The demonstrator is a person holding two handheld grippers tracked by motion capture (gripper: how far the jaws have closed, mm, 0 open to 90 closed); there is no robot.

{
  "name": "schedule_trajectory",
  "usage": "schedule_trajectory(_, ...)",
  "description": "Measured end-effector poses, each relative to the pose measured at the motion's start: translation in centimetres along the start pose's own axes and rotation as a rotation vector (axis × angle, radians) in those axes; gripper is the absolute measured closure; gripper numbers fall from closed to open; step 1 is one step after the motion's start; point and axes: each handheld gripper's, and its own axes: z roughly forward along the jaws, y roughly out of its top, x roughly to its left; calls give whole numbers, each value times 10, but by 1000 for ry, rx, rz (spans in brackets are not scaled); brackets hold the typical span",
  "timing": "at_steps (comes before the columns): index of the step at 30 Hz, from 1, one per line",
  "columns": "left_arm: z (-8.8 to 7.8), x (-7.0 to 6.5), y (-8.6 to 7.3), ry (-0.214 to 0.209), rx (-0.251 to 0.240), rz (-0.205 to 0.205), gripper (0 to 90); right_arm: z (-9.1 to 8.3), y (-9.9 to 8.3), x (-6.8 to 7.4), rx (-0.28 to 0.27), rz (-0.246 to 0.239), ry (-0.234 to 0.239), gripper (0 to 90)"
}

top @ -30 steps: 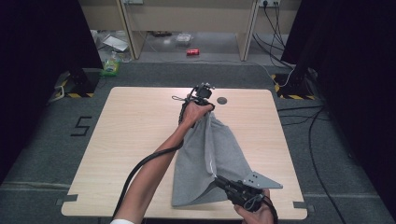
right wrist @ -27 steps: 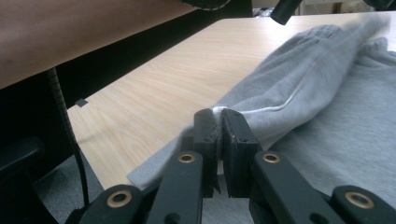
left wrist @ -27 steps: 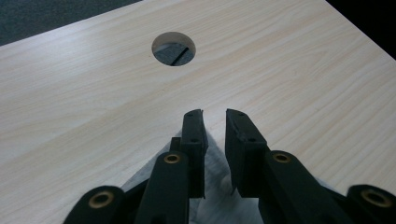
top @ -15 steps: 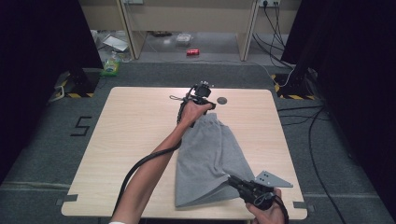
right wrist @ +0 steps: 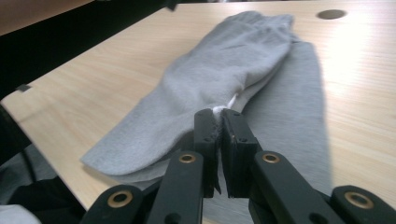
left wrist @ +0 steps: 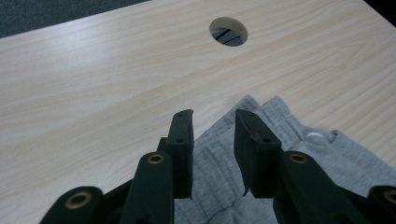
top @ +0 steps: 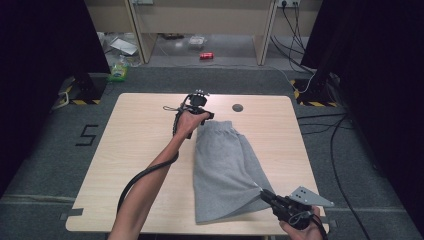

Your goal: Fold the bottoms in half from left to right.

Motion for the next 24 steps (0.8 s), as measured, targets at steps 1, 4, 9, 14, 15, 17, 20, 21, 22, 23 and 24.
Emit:
schedule_trajectory(1, 0, 2, -2, 1, 3, -3, 665, -2, -1, -3, 0, 4, -11, 853)
schedule_trajectory(4, 1, 9, -8, 7, 12, -7, 652, -2, -7, -17, 36, 15, -46, 853)
schedule_trajectory(9, 2, 18, -15, 13, 20, -24, 638, 4, -20, -34, 131, 54, -39, 845)
schedule_trajectory(14, -1, 24, -18, 15, 17, -33, 585, 7, -20, -39, 157, 73, -41, 692)
schedule_trajectory(15, -3, 25, -18, 16, 16, -34, 572, 7, -17, -39, 158, 66, -26, 645)
schedule_trajectory(17, -6, 28, -19, 20, 14, -37, 550, 7, -8, -37, 150, 65, -7, 559)
schedule_trajectory(20, -9, 30, -19, 19, 6, -44, 522, 19, 9, -35, 125, 26, -6, 516)
schedule_trajectory(21, -10, 30, -20, 15, 2, -45, 508, 27, 16, -34, 132, 9, -17, 515)
schedule_trajectory(22, -10, 30, -21, 12, 2, -44, 499, 37, 21, -35, 141, -10, -21, 516)
schedule_trajectory(23, -10, 30, -22, 11, 2, -41, 492, 48, 27, -35, 146, -16, -29, 514)
schedule_trajectory(24, -11, 30, -24, 11, 1, -38, 483, 60, 32, -36, 154, -25, -39, 513)
